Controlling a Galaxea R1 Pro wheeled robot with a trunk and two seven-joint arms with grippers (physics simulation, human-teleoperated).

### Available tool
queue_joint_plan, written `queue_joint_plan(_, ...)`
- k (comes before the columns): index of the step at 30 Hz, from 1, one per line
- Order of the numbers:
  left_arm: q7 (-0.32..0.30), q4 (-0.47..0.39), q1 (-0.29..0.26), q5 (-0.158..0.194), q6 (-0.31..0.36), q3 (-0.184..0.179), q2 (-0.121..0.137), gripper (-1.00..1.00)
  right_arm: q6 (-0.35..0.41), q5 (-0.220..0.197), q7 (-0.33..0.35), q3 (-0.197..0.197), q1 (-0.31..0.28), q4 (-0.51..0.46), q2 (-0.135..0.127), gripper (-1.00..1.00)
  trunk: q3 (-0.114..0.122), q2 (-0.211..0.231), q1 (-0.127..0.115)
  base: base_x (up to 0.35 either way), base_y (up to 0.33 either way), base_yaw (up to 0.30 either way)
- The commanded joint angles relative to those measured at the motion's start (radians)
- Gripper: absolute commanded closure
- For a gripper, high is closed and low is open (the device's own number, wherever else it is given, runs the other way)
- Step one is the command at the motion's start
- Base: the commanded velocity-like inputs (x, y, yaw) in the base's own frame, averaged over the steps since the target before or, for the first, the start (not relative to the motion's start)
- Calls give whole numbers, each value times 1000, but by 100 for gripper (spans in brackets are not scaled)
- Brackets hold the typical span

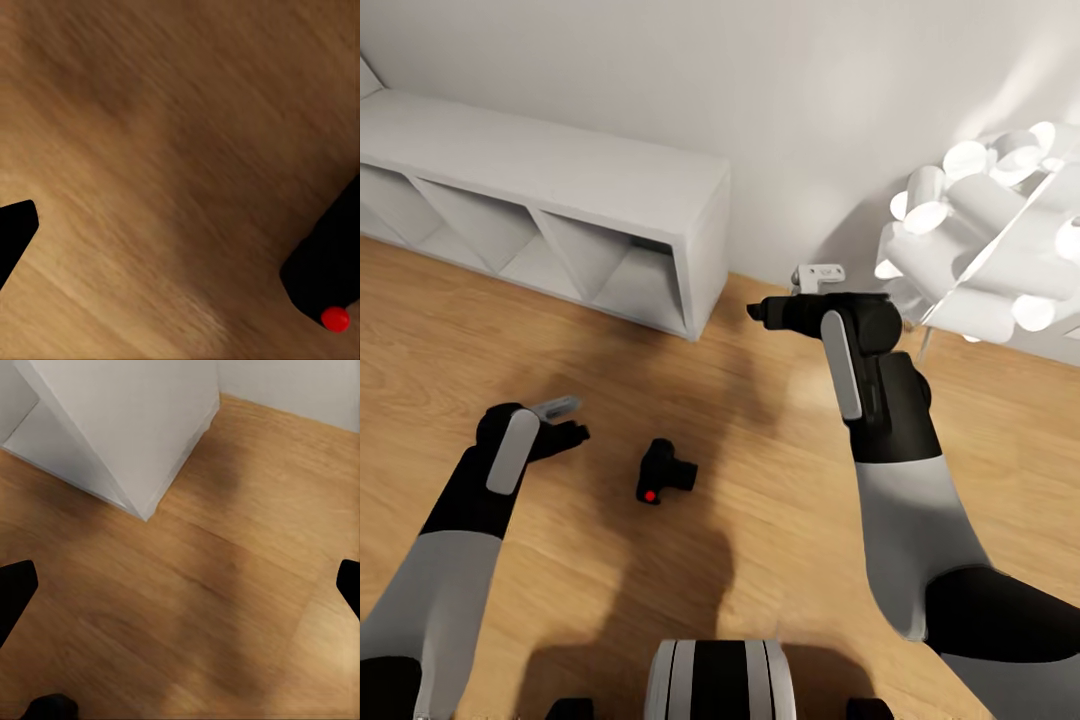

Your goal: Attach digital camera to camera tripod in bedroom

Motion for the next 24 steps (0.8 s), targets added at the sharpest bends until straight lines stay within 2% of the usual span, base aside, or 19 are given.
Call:
queue_joint_plan(1, 10, -1, -2, 22, 2, 8, 5, -100, 4, -4, -1, -2, -10, 15, 0, -100, -5, -1, 0, 0, 0, 0)
queue_joint_plan(2, 10, -1, -2, 22, 2, 8, 5, -100, 4, -4, -1, -2, -10, 15, 0, -100, -8, -1, 1, 0, 0, 0)
queue_joint_plan(6, 12, -19, -7, 78, 2, 41, 25, -100, 4, -5, -2, -5, -30, 60, 0, -100, -24, -2, 2, 0, 0, 0)
queue_joint_plan(7, 12, -19, -7, 78, 2, 41, 25, -100, 4, -5, -2, -5, -30, 60, 0, -100, -28, -2, 3, 0, 0, 0)
queue_joint_plan(10, 13, -42, -7, 125, 2, 54, 38, -100, 4, -5, -2, -7, -34, 76, 0, -100, -39, -3, 4, 0, 0, 0)
queue_joint_plan(11, 13, -42, -7, 125, 2, 54, 38, -100, 4, -5, -2, -7, -34, 76, 0, -100, -43, -3, 5, 0, 0, 0)
queue_joint_plan(13, 13, -53, -6, 157, 2, 59, 44, -100, 4, -4, -2, -7, -34, 80, 0, -100, -51, -3, 6, 0, 0, 0)
queue_joint_plan(14, 13, -53, -6, 157, 2, 59, 44, -100, 4, -4, -2, -7, -34, 80, 0, -100, -55, -4, 6, 0, 0, 0)
queue_joint_plan(18, 14, -76, -5, 212, 2, 60, 49, -100, -11, -3, -3, -8, -34, 85, -1, -100, -70, -5, 8, 0, 0, 0)
queue_joint_plan(19, 14, -76, -5, 212, 2, 60, 49, -100, -11, -3, -3, -8, -34, 85, -1, -100, -74, -5, 8, 0, 0, 0)
queue_joint_plan(23, 41, -117, -7, 258, 2, 59, 45, -100, -23, -1, -3, -8, -34, 86, -2, -100, -90, -6, 10, 0, 0, 0)
queue_joint_plan(24, 41, -117, -7, 258, 2, 59, 45, -100, -23, -1, -3, -8, -34, 86, -2, -100, -94, -6, 11, 0, 0, 0)
